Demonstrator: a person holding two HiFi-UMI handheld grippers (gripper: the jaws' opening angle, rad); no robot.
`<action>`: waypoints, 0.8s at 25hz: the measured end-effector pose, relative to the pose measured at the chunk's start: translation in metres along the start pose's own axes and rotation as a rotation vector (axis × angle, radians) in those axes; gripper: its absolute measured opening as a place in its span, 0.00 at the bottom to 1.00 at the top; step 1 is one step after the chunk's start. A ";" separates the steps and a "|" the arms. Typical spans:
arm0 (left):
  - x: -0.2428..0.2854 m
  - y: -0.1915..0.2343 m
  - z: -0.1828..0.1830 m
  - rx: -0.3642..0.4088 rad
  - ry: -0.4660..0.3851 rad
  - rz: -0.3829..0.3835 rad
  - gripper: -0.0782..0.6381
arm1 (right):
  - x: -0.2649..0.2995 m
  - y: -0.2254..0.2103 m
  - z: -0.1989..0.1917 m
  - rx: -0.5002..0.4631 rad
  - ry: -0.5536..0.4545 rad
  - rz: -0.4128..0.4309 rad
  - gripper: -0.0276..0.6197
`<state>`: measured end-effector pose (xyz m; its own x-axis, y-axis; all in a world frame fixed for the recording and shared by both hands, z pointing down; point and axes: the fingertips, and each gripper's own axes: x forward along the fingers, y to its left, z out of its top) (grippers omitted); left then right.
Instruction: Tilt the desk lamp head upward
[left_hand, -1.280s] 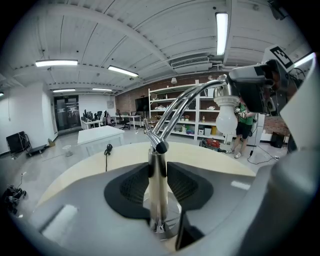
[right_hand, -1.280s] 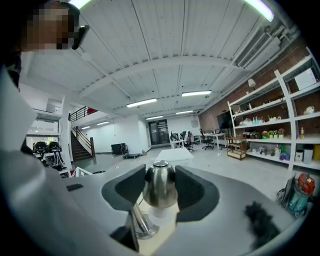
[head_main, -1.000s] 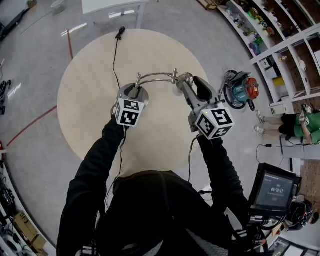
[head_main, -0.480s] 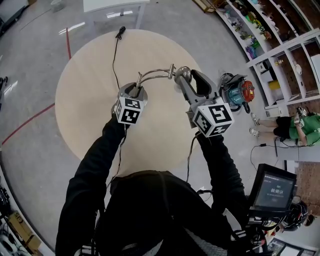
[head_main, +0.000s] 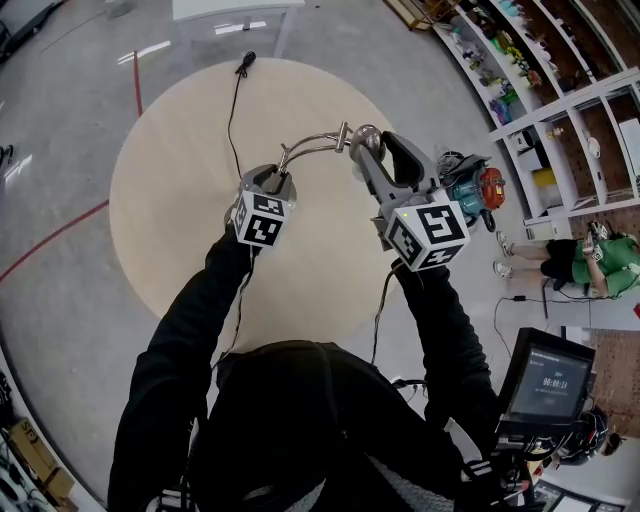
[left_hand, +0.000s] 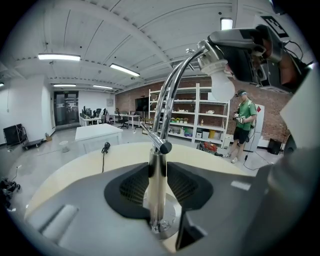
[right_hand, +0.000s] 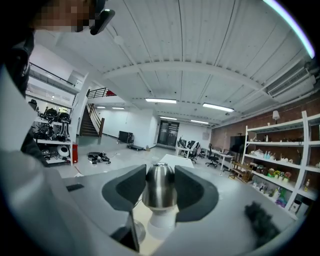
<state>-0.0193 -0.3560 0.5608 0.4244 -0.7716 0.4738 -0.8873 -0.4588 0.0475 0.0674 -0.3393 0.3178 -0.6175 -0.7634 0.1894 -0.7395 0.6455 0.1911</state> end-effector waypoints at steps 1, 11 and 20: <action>0.000 0.000 0.000 0.000 0.000 -0.001 0.28 | 0.002 0.002 0.003 -0.009 -0.002 0.005 0.33; -0.001 -0.004 -0.001 0.012 0.007 -0.011 0.28 | 0.011 0.013 0.017 -0.070 -0.029 0.037 0.33; -0.002 -0.006 -0.002 0.014 0.007 -0.014 0.28 | 0.017 0.020 0.024 -0.092 -0.054 0.053 0.33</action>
<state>-0.0149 -0.3504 0.5612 0.4352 -0.7622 0.4792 -0.8788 -0.4754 0.0420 0.0357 -0.3395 0.3017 -0.6703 -0.7268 0.1499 -0.6793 0.6822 0.2705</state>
